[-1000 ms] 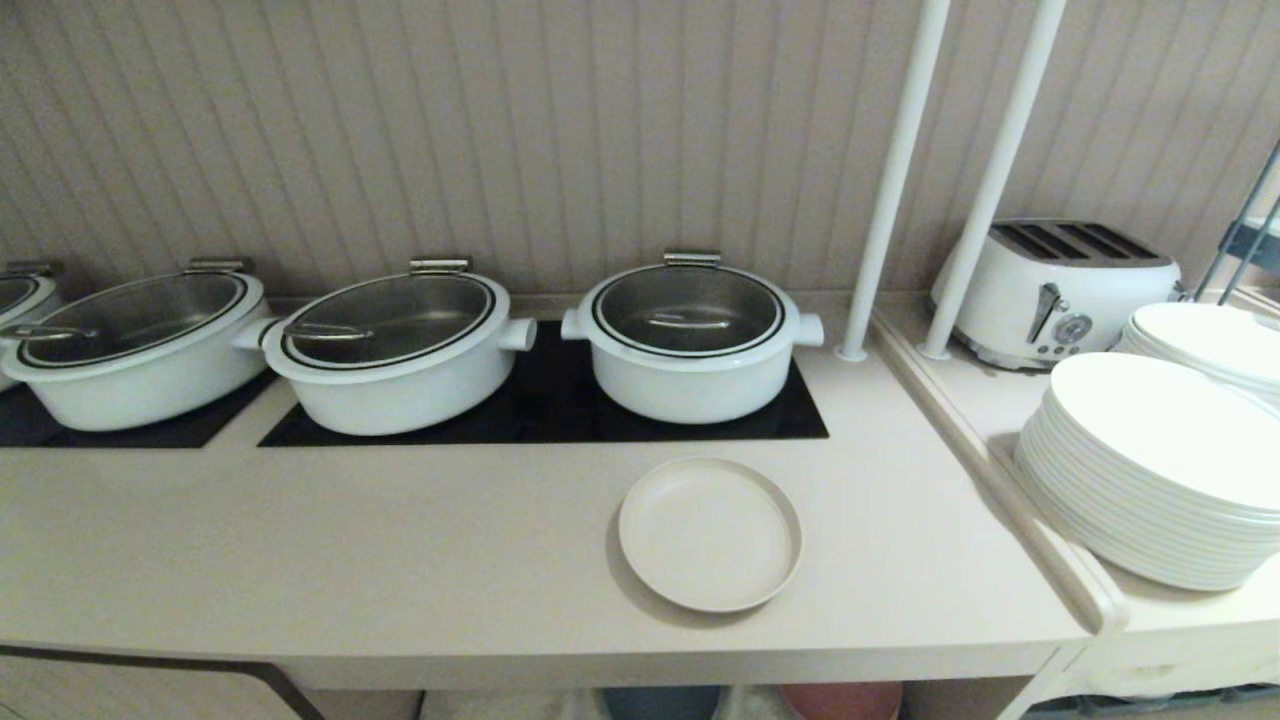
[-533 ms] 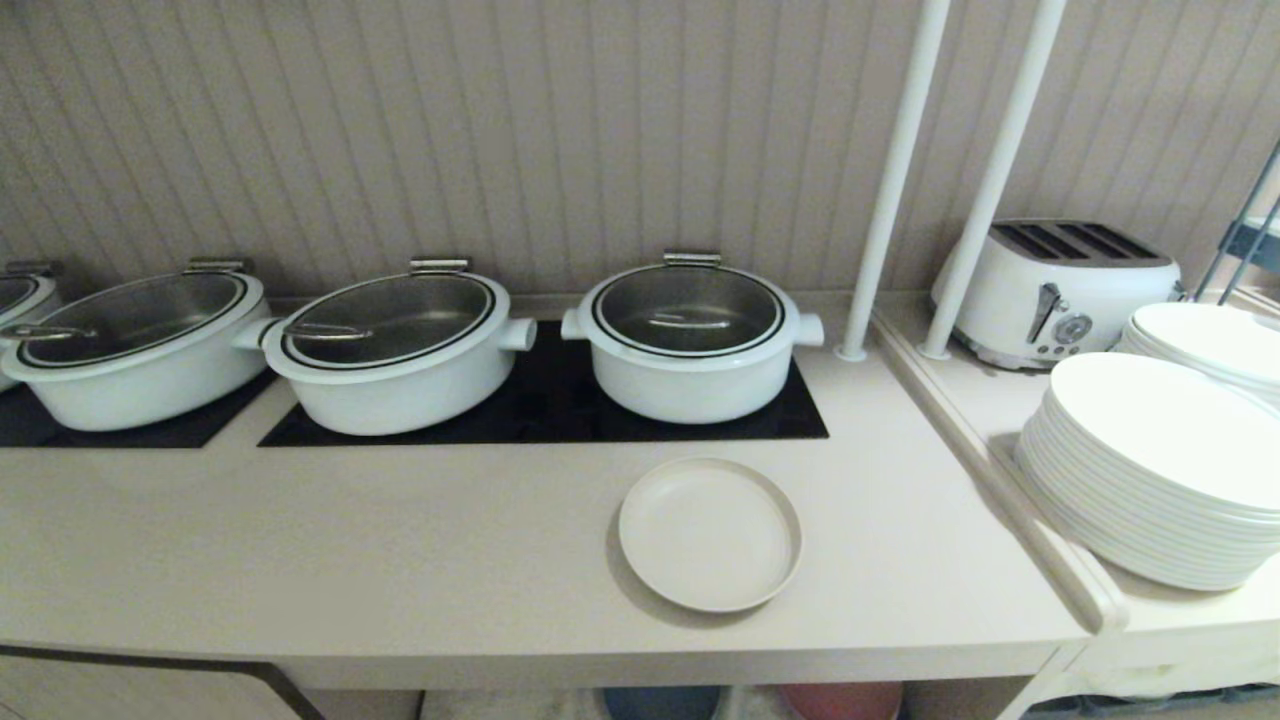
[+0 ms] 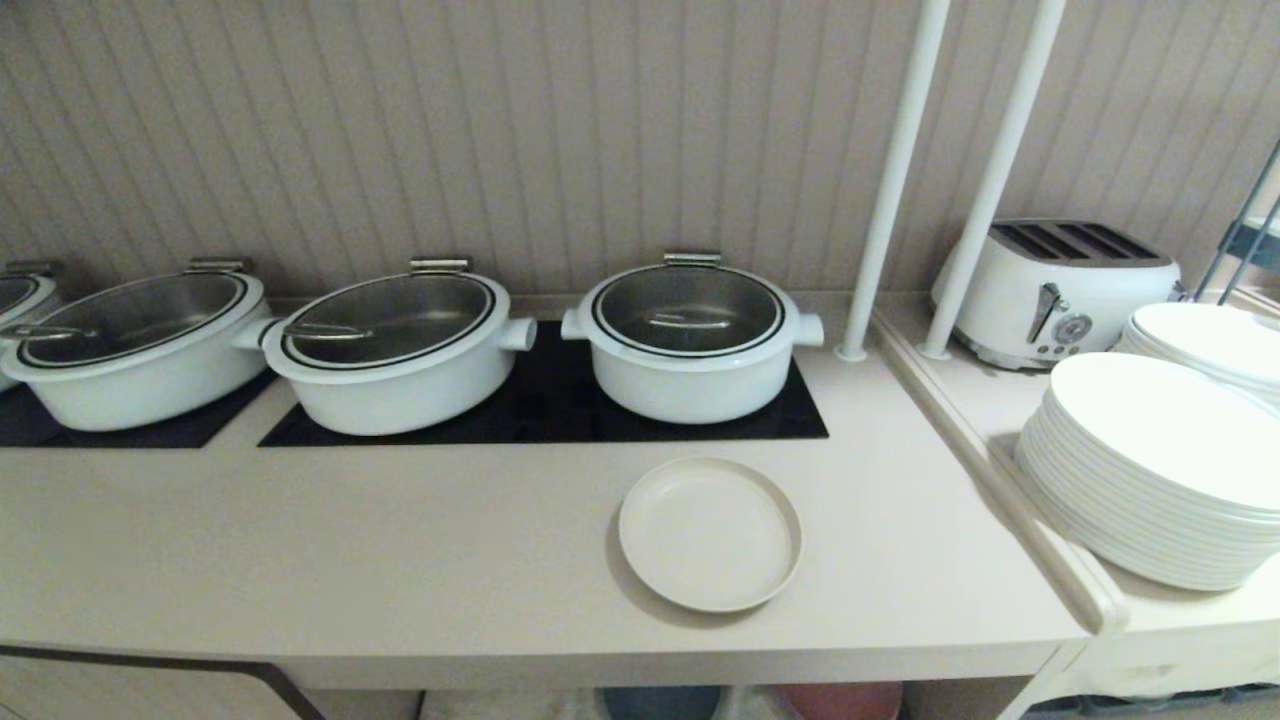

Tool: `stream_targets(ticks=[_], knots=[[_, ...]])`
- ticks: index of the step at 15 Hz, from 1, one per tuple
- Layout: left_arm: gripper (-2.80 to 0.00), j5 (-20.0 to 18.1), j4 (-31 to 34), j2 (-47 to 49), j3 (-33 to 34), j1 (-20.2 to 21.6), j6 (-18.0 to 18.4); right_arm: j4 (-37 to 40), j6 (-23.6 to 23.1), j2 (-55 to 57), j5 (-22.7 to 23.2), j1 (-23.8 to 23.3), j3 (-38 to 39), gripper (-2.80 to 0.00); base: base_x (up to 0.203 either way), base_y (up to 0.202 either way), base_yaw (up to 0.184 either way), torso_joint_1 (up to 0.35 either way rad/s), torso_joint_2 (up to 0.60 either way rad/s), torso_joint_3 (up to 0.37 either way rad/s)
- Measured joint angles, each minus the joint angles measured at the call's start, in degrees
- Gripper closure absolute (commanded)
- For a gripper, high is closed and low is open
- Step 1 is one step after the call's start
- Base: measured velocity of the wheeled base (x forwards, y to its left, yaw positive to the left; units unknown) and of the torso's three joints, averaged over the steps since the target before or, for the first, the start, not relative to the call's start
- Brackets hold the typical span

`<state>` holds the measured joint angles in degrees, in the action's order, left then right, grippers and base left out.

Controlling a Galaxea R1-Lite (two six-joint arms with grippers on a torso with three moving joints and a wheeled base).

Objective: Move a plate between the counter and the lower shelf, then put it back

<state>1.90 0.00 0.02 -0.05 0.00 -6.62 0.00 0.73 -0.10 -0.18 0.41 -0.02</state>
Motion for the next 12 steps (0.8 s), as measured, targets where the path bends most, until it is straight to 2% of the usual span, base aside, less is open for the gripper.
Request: stream_targets(ticks=[12], knots=[[0.0,0.0,0.0,0.0,0.0,0.0,0.02,0.0,0.78,0.02,-0.15,0.0,-0.07,0.0,0.0,0.0,0.0,0.0,0.0,0.0]])
